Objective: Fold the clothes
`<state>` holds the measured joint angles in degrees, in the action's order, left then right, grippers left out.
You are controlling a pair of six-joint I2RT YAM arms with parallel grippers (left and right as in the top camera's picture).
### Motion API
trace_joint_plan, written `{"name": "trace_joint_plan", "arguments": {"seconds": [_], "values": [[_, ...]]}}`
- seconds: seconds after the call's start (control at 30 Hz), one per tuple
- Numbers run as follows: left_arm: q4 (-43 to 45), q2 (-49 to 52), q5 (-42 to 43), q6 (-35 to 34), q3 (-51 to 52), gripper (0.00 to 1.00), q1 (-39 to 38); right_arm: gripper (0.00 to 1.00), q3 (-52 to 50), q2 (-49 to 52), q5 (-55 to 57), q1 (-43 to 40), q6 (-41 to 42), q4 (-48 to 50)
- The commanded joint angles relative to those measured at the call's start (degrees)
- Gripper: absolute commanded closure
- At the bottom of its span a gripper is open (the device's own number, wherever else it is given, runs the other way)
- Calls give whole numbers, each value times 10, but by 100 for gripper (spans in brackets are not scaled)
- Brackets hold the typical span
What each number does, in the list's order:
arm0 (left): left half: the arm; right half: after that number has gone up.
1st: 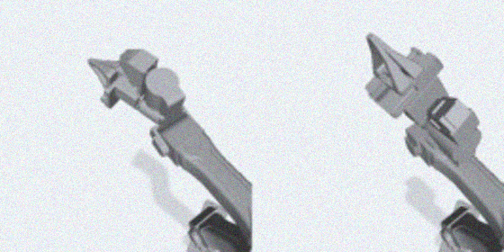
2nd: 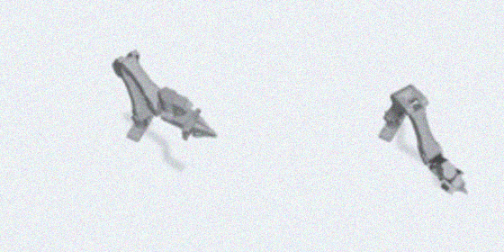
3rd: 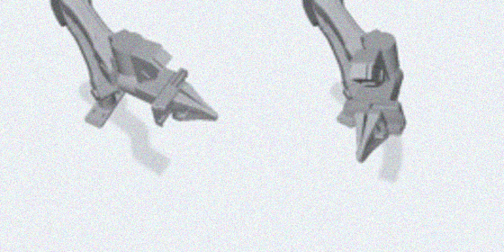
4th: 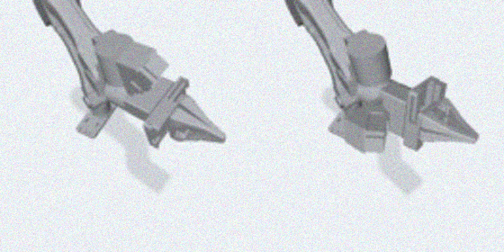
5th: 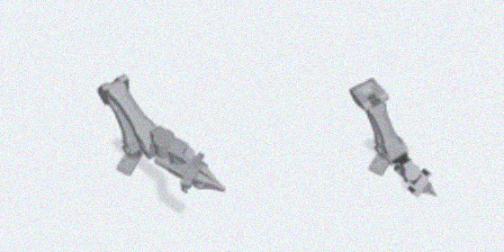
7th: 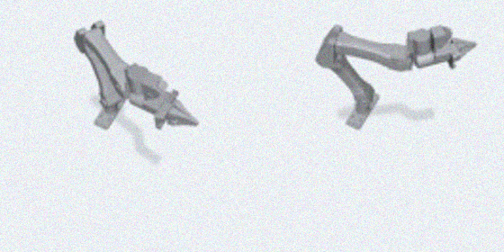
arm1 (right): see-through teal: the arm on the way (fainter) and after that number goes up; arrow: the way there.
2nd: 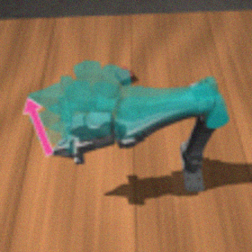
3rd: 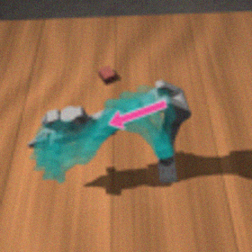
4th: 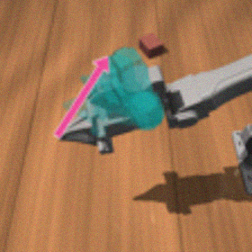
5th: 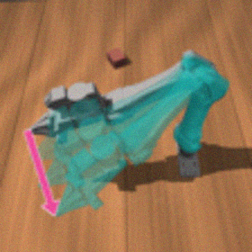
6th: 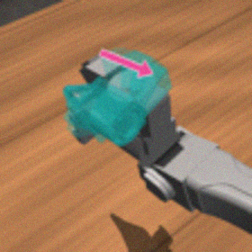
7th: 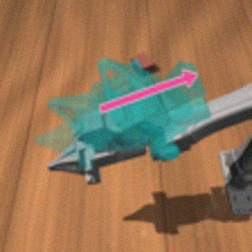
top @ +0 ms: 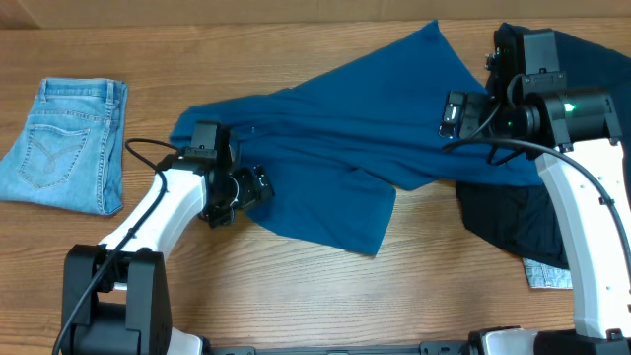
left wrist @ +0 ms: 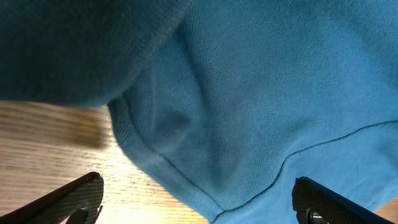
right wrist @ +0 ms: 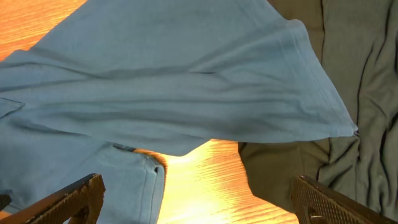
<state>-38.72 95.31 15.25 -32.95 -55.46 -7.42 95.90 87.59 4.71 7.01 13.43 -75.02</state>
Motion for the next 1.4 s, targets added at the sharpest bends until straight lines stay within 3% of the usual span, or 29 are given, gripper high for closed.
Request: {"name": "trace_joint_plan", "arguments": {"seconds": [0.0,0.27,0.33,0.4,0.43,0.47,0.5,0.53,0.77,0.93,1.1,1.17,1.2,1.23,1.27,1.37], "values": [[31,2,15,-17,17,2,2,0,13,-7,3,0,-3,-2],[86,79,30,-20,22,3,-1,0,13,-7,3,0,-3,-3],[102,100,56,-20,22,10,-1,0,13,-7,3,0,-3,-4],[109,110,69,-18,22,31,-1,0,13,-7,3,0,-3,-4],[109,110,69,-17,21,59,-1,0,13,-7,3,0,-3,-4],[109,108,69,-17,21,80,-1,0,13,-7,3,0,-3,-4],[109,106,69,-14,19,92,-1,0,13,-7,3,0,-3,-4],[106,105,69,-13,14,96,-1,1,13,-7,3,0,-3,-4],[24,45,42,42,-38,96,28,1,13,-7,3,0,-3,-4],[-73,-42,-104,97,-98,96,118,1,13,-7,3,0,-3,-3],[-78,-61,-62,114,-126,96,227,1,13,-7,3,0,-3,-3],[-78,-61,-36,116,-126,79,253,0,13,-6,3,0,-3,-3],[-83,-61,-30,125,-126,49,261,0,12,-6,3,0,-3,-3],[-87,-61,-30,129,-126,36,261,0,12,-6,3,0,-3,-3],[-91,-61,-30,133,-126,27,260,0,12,-6,3,0,-3,-3],[-108,-61,-31,137,-126,19,257,0,11,-6,4,0,-3,-4]]}}
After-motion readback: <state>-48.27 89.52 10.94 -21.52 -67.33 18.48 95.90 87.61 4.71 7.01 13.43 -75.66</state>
